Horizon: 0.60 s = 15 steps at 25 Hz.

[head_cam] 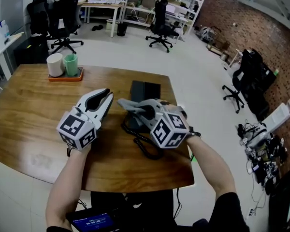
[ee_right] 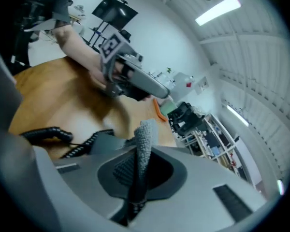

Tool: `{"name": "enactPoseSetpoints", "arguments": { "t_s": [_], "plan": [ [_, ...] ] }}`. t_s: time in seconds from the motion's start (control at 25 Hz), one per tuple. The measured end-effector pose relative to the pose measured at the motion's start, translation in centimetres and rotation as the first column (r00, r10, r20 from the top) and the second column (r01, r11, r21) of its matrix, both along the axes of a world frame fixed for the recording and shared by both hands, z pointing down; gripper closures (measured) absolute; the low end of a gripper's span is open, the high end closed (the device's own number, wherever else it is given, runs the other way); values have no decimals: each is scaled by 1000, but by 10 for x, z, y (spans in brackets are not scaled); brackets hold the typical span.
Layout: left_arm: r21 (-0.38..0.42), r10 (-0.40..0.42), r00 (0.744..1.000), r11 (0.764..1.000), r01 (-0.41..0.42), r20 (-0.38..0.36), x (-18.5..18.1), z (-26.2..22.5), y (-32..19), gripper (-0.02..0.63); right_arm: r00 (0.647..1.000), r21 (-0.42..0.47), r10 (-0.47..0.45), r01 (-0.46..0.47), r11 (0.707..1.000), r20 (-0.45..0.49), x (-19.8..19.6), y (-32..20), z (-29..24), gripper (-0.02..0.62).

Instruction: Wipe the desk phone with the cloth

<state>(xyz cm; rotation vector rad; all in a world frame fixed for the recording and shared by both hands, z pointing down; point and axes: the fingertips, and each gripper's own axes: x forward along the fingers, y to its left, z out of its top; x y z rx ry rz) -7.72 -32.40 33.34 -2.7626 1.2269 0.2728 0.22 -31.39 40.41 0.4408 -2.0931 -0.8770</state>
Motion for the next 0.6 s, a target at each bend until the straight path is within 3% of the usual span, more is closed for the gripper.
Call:
{"name": "enactPoseSetpoints", "arguments": {
  "t_s": [0.12, 0.2, 0.28, 0.36, 0.44, 0.52, 0.6],
  "plan": [
    [-2, 1, 1000, 1000, -1, 5, 1, -1, 2, 565, 988, -49, -118, 114, 992, -98, 4, 52, 22, 569],
    [-4, 0, 1000, 1000, 0, 7, 2, -1, 2, 565, 960, -104, -200, 183, 978, -194, 10, 77, 35, 569],
    [-4, -1, 1000, 1000, 2, 7, 2, 1, 1, 565, 949, -134, -228, 203, 970, -216, 13, 81, 34, 569],
    [-5, -1, 1000, 1000, 1, 7, 0, 1, 0, 565, 986, -84, -138, 130, 988, -99, 10, 49, 8, 569],
    [-3, -1, 1000, 1000, 1, 8, -1, 1, 0, 565, 997, 6, 35, -36, 999, 67, 10, -7, -29, 569],
    [-1, -3, 1000, 1000, 3, 8, -2, 3, 0, 565, 963, 53, 192, -205, 977, 188, 16, -63, -54, 569],
    [-1, -3, 1000, 1000, 3, 10, -1, 4, 0, 565, 932, 43, 279, -296, 954, 234, 19, -100, -60, 569]
  ]
}}
